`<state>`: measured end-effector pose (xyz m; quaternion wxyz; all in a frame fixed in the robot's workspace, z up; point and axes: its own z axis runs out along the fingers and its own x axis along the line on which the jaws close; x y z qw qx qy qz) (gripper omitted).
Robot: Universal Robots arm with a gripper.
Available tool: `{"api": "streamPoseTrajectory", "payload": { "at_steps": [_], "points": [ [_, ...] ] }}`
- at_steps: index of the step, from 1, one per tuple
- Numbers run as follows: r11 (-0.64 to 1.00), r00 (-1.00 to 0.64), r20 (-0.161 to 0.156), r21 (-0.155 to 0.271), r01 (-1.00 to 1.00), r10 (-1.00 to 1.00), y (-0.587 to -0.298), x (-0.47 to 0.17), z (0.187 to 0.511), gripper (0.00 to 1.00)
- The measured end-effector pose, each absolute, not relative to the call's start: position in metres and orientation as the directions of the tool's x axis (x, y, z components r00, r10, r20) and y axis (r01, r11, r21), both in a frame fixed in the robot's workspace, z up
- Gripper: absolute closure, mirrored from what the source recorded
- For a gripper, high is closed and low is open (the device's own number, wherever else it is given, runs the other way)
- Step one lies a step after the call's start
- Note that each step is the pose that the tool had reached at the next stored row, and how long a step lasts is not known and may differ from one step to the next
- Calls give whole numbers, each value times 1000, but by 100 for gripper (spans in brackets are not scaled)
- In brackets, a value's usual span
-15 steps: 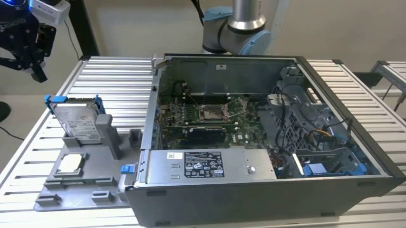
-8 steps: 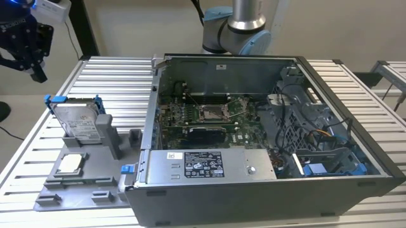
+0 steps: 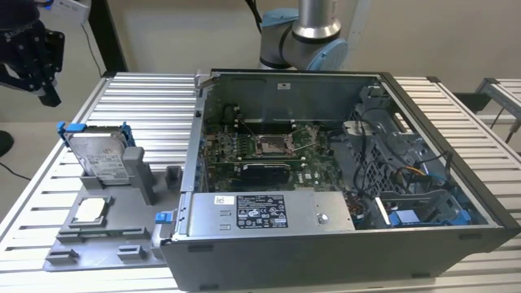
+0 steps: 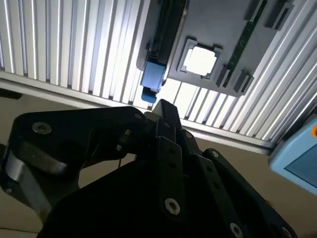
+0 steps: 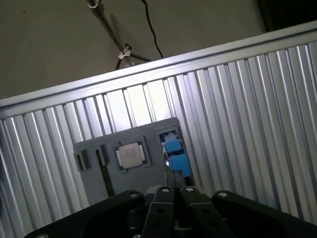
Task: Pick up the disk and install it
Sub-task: 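Pick up the disk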
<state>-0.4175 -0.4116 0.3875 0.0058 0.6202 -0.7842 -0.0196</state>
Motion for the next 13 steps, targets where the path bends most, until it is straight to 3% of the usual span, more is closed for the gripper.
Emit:
{"api": "streamPoseTrajectory", "payload": {
  "at_steps": [13],
  "points": [
    [-5, 4, -13, 25, -1000, -1000, -412, -418, 385, 100]
  ]
}}
